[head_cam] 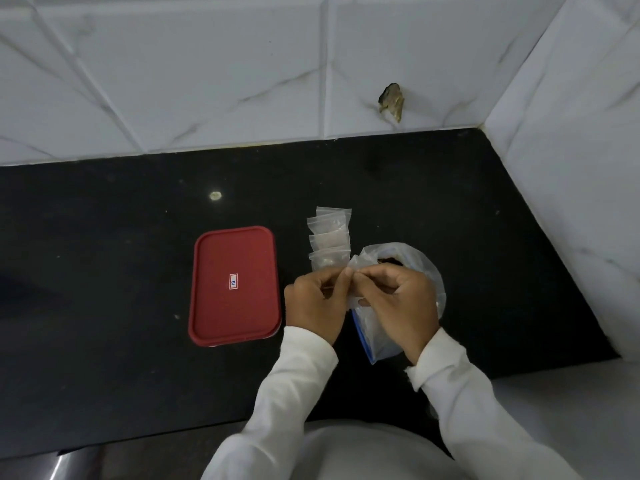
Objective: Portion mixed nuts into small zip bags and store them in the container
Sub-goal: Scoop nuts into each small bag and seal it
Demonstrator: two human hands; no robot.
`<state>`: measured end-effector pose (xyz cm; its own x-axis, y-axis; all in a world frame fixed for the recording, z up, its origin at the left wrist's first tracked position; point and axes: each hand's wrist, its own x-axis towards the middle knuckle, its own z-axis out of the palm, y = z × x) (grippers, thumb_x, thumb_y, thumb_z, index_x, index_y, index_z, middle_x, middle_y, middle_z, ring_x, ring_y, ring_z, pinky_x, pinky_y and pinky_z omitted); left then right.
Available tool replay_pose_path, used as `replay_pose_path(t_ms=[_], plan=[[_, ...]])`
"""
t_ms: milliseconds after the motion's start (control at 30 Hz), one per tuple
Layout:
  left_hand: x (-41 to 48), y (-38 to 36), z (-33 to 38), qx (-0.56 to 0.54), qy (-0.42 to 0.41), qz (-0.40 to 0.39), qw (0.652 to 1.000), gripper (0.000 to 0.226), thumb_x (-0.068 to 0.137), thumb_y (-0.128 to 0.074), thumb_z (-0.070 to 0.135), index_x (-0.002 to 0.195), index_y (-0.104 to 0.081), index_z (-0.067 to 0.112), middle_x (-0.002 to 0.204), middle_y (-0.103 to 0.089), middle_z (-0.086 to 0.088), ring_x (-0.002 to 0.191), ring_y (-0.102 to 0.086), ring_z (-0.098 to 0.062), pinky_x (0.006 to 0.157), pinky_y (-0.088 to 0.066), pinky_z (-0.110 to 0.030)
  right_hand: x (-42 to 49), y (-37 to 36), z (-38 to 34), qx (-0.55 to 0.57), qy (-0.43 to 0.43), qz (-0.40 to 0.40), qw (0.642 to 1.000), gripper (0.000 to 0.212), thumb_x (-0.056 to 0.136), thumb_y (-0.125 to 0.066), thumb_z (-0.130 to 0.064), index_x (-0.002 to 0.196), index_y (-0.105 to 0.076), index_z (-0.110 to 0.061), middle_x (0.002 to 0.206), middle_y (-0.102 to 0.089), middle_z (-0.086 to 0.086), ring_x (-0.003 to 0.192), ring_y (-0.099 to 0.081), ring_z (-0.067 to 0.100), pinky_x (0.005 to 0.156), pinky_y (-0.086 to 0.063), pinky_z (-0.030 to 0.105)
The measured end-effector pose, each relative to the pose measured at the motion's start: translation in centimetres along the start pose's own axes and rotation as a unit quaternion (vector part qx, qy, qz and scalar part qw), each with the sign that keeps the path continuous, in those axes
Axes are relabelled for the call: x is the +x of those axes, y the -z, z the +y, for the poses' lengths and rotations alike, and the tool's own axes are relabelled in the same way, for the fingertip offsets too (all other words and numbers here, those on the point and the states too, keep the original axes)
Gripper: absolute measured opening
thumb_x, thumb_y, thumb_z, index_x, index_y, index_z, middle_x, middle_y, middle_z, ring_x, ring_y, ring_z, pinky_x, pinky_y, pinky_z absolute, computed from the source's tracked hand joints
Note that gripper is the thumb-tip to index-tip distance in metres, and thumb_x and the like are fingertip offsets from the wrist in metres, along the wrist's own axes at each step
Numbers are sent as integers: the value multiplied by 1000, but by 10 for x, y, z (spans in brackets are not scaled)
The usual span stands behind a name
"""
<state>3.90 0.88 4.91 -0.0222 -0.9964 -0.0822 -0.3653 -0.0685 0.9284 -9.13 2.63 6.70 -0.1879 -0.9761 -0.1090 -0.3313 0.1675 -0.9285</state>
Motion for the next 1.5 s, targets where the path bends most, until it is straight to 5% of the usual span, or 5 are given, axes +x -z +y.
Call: replay_pose_path(t_ms=[300, 867, 1033, 1167, 1500], plan=[[13, 15, 8, 261, -172, 112, 943, 9, 76, -77, 9, 84, -74, 10, 66, -67, -2, 52, -61, -16, 49, -55, -33, 7, 2, -6, -217, 114, 99, 964, 8, 82, -74, -18, 86, -67, -20, 74, -63, -15, 63, -60, -4, 60, -45, 5], [20, 23, 21, 307, -125, 15, 943, 33, 85, -68, 26, 117, -67, 24, 88, -67, 4, 72, -61, -10, 68, -55, -27, 24, 7, -21, -240, 20, -21, 970, 32, 83, -72, -18, 110, -59, -29, 91, -60, -15, 76, -57, -3, 63, -42, 7], [14, 14, 9, -138, 7, 24, 990, 41, 87, -51, 61, 117, -63, 36, 113, -63, 3, 101, -63, -11, 84, -56, -29, 26, 27, -31, -129, -14, -40, 991, 28, 81, -71, -21, 105, -63, -33, 91, -67, -15, 82, -64, -3, 72, -53, 16], [20, -1, -5, -435, 311, -65, 843, 52, 94, -41, 61, 129, -59, 27, 128, -64, -9, 118, -61, -28, 97, -51, -46, 28, 32, -38, -109, -30, -81, 990, 33, 80, -73, -27, 110, -62, -33, 92, -68, -13, 83, -66, -1, 70, -57, 21], [21, -13, -8, -537, 355, -110, 757, 56, 95, -45, 55, 121, -63, 8, 95, -71, -12, 67, -69, -19, 49, -53, -24, 27, 16, -42, -197, -8, -123, 973, 42, 82, -73, -39, 120, -55, -31, 97, -65, -15, 82, -61, -5, 59, -41, 7]])
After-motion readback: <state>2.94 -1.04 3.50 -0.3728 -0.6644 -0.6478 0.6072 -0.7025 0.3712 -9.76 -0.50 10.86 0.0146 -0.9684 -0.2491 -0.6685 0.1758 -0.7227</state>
